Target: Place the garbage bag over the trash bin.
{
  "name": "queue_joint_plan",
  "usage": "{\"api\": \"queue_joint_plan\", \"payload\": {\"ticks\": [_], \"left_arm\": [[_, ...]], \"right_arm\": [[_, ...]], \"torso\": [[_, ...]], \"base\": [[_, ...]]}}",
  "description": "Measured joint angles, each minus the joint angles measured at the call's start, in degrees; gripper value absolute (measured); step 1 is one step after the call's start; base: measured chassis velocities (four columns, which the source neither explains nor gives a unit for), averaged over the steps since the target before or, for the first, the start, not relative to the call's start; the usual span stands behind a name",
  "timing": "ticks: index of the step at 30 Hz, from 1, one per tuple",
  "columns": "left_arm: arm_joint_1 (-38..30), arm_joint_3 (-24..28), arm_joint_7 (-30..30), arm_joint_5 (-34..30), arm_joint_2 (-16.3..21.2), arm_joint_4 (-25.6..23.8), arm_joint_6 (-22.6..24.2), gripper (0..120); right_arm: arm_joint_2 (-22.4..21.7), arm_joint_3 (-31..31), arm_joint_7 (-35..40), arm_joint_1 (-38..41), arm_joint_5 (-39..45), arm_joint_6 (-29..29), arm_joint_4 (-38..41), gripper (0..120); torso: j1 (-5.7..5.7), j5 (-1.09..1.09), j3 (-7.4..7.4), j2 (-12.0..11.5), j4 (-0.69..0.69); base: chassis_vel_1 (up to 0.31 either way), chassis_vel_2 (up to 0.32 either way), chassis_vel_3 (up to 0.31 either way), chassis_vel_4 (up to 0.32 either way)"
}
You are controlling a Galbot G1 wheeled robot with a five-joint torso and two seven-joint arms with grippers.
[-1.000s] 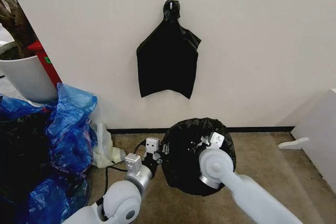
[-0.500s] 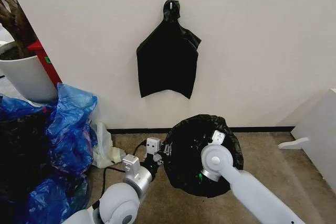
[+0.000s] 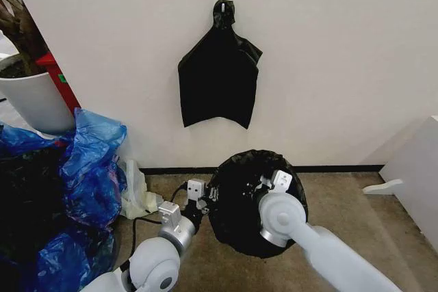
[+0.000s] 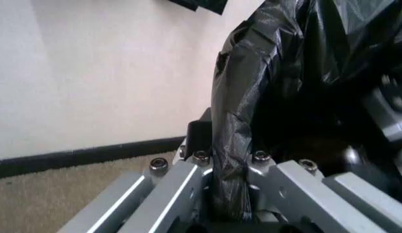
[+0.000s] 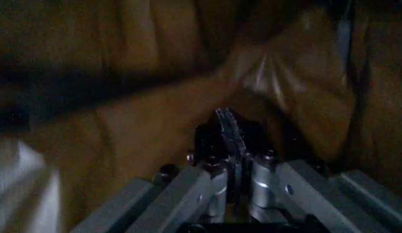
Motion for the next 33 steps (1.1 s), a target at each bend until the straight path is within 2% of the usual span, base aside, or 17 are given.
{"api": "queue_joint_plan", "payload": {"ticks": [7,22,27,33], "left_arm": [[-0.2,-0.2,0.5,0.5,-0.4,0.2,-0.5,1],[0.4,-0.5,-0.7,-2.1,-0.6,-3.3,0.6,1],[0.7,-0.9,-0.7,-1.8,-0.6,-3.4,0.6,1],[0.7,-0.6,-0.7,-0.1,-1.1,-1.0,0.6,1]], "right_arm": [[0.0,-1.4,0.2,-0.9,0.7,-0.6,-1.3,0],[1.0,-1.5,-1.8,-2.5,-3.6,-1.5,-5.8,0],[0.3,-1.3,-1.7,-3.2,-4.0,-1.4,-4.6,0],[-0.9,-1.4,-0.7,-1.8,-3.1,-1.0,-0.1,0]], "torso": [[0.00,0.00,0.00,0.0,0.00],[0.00,0.00,0.00,0.0,0.00],[0.00,0.00,0.00,0.0,0.00],[0.00,0.00,0.00,0.0,0.00]], "base": [[0.000,0.000,0.000,0.000],[0.000,0.000,0.000,0.000],[0.000,0.000,0.000,0.000],[0.000,0.000,0.000,0.000]]}}
